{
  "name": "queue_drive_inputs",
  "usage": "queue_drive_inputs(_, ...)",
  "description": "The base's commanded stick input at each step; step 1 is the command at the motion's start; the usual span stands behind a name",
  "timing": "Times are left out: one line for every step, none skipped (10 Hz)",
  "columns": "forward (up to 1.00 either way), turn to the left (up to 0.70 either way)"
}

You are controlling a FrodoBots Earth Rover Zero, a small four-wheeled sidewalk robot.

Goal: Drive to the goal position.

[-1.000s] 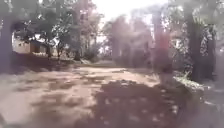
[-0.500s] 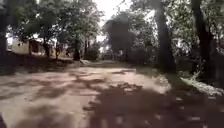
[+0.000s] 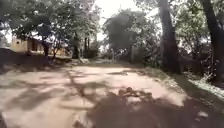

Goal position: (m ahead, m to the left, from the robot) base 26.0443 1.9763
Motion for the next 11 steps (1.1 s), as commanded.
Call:
queue_drive_inputs(1.0, 0.0)
queue_drive_inputs(1.0, 0.0)
queue_drive_inputs(1.0, 0.0)
queue_drive_inputs(1.0, 0.0)
queue_drive_inputs(1.0, 0.0)
queue_drive_inputs(1.0, 0.0)
queue_drive_inputs(1.0, 0.0)
queue_drive_inputs(1.0, 0.0)
queue_drive_inputs(1.0, 0.0)
queue_drive_inputs(1.0, 0.0)
queue_drive_inputs(1.0, 0.0)
